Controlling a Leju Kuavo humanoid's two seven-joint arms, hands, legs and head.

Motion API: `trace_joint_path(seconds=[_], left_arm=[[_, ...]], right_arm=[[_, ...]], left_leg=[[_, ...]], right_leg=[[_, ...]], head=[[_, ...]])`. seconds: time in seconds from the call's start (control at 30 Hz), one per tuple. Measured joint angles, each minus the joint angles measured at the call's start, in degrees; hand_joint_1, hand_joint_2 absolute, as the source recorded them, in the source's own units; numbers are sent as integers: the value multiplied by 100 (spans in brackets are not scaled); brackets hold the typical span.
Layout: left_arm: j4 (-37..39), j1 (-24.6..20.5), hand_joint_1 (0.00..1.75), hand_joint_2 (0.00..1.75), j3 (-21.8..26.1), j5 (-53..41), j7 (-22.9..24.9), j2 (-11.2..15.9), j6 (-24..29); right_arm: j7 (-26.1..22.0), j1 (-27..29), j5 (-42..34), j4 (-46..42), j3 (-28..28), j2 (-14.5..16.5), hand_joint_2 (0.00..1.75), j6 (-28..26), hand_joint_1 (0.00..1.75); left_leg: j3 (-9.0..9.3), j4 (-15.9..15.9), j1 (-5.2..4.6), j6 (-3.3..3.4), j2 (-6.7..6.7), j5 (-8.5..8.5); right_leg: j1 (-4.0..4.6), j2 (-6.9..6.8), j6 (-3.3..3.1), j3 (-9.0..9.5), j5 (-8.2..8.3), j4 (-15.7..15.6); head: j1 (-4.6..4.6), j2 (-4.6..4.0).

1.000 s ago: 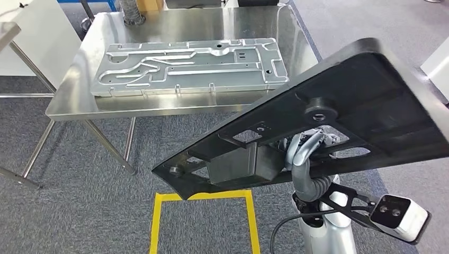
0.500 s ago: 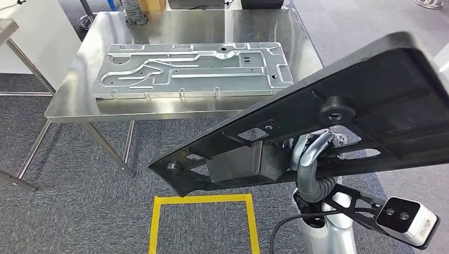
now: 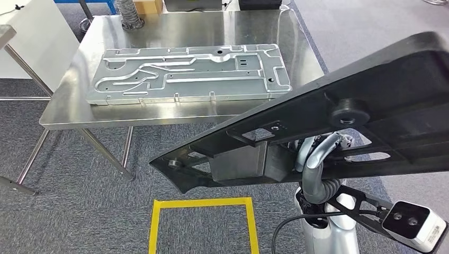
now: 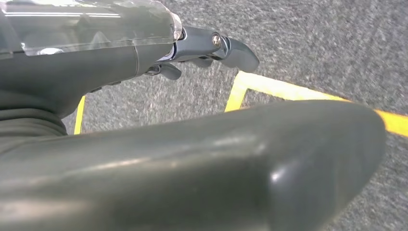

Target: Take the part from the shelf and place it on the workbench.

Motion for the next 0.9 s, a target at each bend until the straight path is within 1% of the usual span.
trace_joint_path(seconds=[0.03, 0.1, 0.13, 0.17, 0.2, 0.23, 0.27, 0.3, 0.33, 0.37, 0.43, 0.47, 0.5, 0.53, 0.57, 0.6, 0.63, 0.67, 0.7, 0.73, 0.77, 0.8, 0.83, 0.87, 0.9], left_arm=[[0, -2, 0, 0, 0, -3, 0, 4, 0], [0, 4, 0, 0, 0, -7, 0, 5, 0], [0, 9, 0, 0, 0, -8, 0, 8, 0], [0, 14, 0, 0, 0, -7, 0, 10, 0], [0, 17, 0, 0, 0, -5, 0, 10, 0], [0, 18, 0, 0, 0, 2, 2, 12, 2], [0, 18, 0, 0, 1, 13, 5, 13, 8], [0, 13, 0, 0, 2, 27, 10, 14, 16], [0, 9, 0, 0, 3, 40, 17, 14, 27], [0, 6, 0, 0, 4, 50, 24, 14, 39], [0, 8, 0, 0, 7, 63, 35, 11, 60], [0, 10, 0, 0, 8, 69, 40, 9, 70], [0, 8, 0, 0, 11, 76, 44, 6, 76], [0, 4, 0, 0, 13, 84, 48, 4, 81], [0, 1, 0, 0, 16, 91, 49, 4, 85], [0, 0, 0, 0, 20, 98, 50, 4, 87], [0, 1, 0, 0, 22, 104, 51, 4, 90], [0, 2, 0, 0, 25, 108, 54, 4, 91], [0, 3, 0, 0, 27, 110, 56, 4, 91], [0, 4, 0, 0, 28, 110, 57, 4, 91], [0, 4, 0, 0, 28, 110, 59, 2, 90], [0, 2, 0, 0, 28, 109, 59, -6, 88], [0, 0, 0, 0, 28, 107, 59, -12, 87], [0, -2, 0, 0, 28, 104, 60, -16, 86], [0, -5, 0, 0, 28, 102, 61, -20, 85]], right_arm=[[0, -4, -10, -13, -1, 1, 175, -6, 171], [1, -6, -28, -19, -3, 2, 175, -18, 171], [1, -1, -36, -19, -4, 2, 175, -21, 171], [2, 5, -42, -18, -5, 2, 175, -18, 171], [2, 10, -49, -18, -6, 2, 175, -10, 171], [2, 13, -56, -18, -6, 2, 175, -2, 171], [2, 16, -60, -18, -7, 2, 175, 6, 171], [1, 15, -62, -17, -7, 2, 175, 13, 171], [1, 13, -64, -16, -7, 3, 175, 16, 171], [1, 12, -64, -13, -8, 4, 175, 18, 171], [2, 8, -63, -7, -7, 7, 175, 17, 171], [2, 3, -63, -3, -7, 7, 175, 15, 171], [2, -6, -64, 1, -6, 7, 175, 14, 171], [1, -13, -70, 5, -5, 7, 175, 13, 171], [1, -19, -79, 13, -5, 7, 175, 11, 171], [1, -22, -90, 25, -5, 7, 175, 11, 171], [1, -21, -101, 40, -5, 7, 175, 9, 171], [2, -20, -110, 56, -5, 7, 175, 5, 171], [2, -21, -116, 68, -5, 7, 175, 1, 171], [2, -24, -123, 75, -5, 7, 175, -6, 171], [2, -30, -130, 79, -5, 7, 175, -13, 171], [1, -37, -139, 81, -5, 7, 175, -17, 171], [1, -46, -150, 84, -5, 7, 175, -20, 171], [1, -53, -158, 86, -4, 7, 175, -21, 171], [1, -57, -165, 88, -4, 7, 175, -21, 171]], left_leg=[[-126, 280, 7, -22, 4, -141], [-561, 1085, 12, -58, 8, -463], [-757, 1392, 14, -71, 8, -530], [-862, 1496, 14, -78, 9, -476], [-842, 1355, 15, -77, 9, -299], [-710, 994, 16, -67, 12, -37], [-533, 569, 16, -50, 16, 198], [-376, 204, 8, -26, 18, 354], [-279, -32, -1, 4, 18, 431], [-246, -119, -10, 36, 16, 424], [-244, -142, -12, 108, 9, 406], [-223, -159, -4, 145, 7, 400], [-197, -179, 3, 183, 8, 394], [-165, -199, 13, 217, 9, 385], [-143, -203, 10, 241, 11, 365], [-125, -202, 7, 257, 12, 344], [-102, -201, 4, 264, 11, 321], [-72, -200, 1, 264, 8, 293], [-31, -199, -1, 260, 1, 263], [21, -199, -1, 251, -7, 228], [69, -201, -1, 238, -15, 189], [108, -200, -6, 215, -20, 152], [130, -200, -8, 187, -22, 119], [138, -203, -8, 154, -21, 92], [148, -213, -7, 120, -17, 73]], right_leg=[[-10, -8, -30, 42, -11, -25], [-1, -18, -70, 86, -49, -30], [2, -17, -76, 104, -70, -28], [5, -13, -74, 129, -93, -27], [5, -8, -66, 166, -121, -25], [5, -5, -55, 213, -155, -21], [7, -3, -38, 255, -192, -17], [18, 1, -14, 281, -226, -4], [29, 4, 14, 291, -251, 6], [38, 7, 41, 287, -266, 10], [42, 11, 104, 285, -288, 6], [36, 9, 136, 282, -319, 41], [30, 6, 168, 232, -393, 170], [22, 4, 195, 111, -518, 426], [15, 1, 212, -90, -675, 805], [9, 0, 225, -342, -827, 1236], [2, 0, 233, -571, -904, 1584], [-2, -1, 235, -715, -868, 1749], [-4, -1, 228, -738, -708, 1673], [-5, -2, 210, -643, -457, 1369], [0, -3, 181, -481, -192, 934], [18, -5, 150, -317, -15, 550], [37, -6, 118, -201, 84, 271], [59, -2, 88, -144, 95, 129], [79, 4, 62, -129, 57, 109]], head=[[0, 0], [-1, 0], [-1, 0], [-1, 0], [-1, 0], [0, 0], [1, 0], [1, 0], [1, 0], [1, 0], [0, 0], [1, 0], [1, 0], [1, 0], [2, 0], [2, 0], [2, 0], [2, 0], [2, 0], [2, 0], [2, 0], [2, 0], [2, 0], [2, 0], [2, 0]])
